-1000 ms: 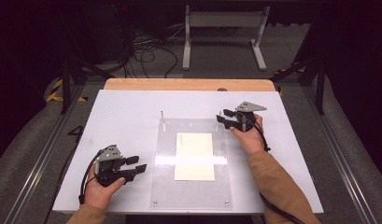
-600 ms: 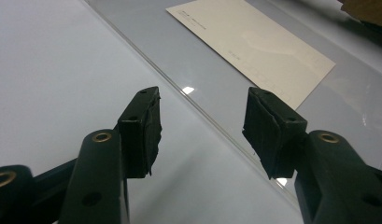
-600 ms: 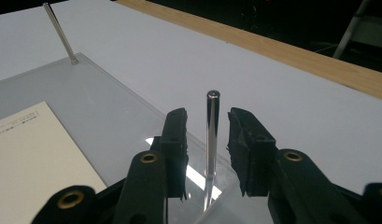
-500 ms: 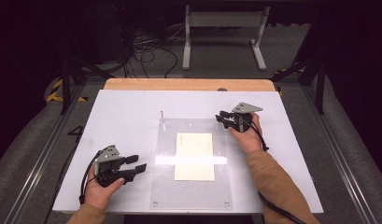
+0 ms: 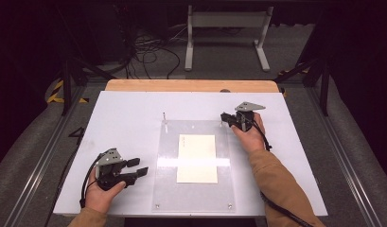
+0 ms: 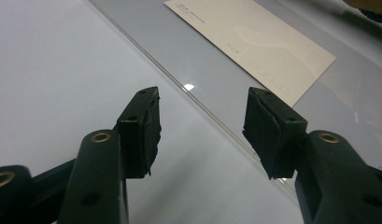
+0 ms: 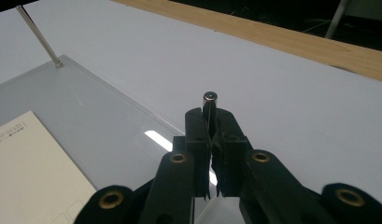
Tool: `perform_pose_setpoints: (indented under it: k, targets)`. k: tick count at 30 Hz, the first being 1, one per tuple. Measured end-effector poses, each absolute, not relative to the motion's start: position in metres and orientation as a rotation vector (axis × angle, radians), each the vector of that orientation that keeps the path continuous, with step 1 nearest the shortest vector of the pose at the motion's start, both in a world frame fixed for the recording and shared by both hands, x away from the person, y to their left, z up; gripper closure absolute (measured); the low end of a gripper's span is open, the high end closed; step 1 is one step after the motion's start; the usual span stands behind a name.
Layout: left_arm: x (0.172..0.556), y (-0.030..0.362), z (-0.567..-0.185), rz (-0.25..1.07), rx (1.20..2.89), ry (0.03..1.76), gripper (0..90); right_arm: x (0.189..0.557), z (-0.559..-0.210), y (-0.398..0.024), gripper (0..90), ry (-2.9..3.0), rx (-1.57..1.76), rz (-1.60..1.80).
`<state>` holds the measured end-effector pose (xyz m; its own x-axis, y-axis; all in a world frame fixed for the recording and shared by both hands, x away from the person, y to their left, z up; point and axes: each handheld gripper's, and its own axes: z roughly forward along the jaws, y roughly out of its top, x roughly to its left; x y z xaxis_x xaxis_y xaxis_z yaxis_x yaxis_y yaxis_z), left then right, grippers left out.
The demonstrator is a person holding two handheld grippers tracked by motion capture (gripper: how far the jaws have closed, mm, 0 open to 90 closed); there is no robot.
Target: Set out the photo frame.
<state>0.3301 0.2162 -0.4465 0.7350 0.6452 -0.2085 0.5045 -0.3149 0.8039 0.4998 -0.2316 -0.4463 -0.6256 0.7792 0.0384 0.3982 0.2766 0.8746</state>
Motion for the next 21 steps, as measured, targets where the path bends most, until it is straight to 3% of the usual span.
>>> perform_pose_setpoints:
  k: [12,21]
  targets:
    - [0.324,0.222,-0.448,0.206,1.978,0.886,45.6,0.507,-0.449,-0.232,86.0,2.131,1.199,1.347]
    - [0.323,0.221,-0.446,0.318,2.027,0.858,42.0,0.517,-0.446,-0.235,85.7,2.151,1.325,1.390]
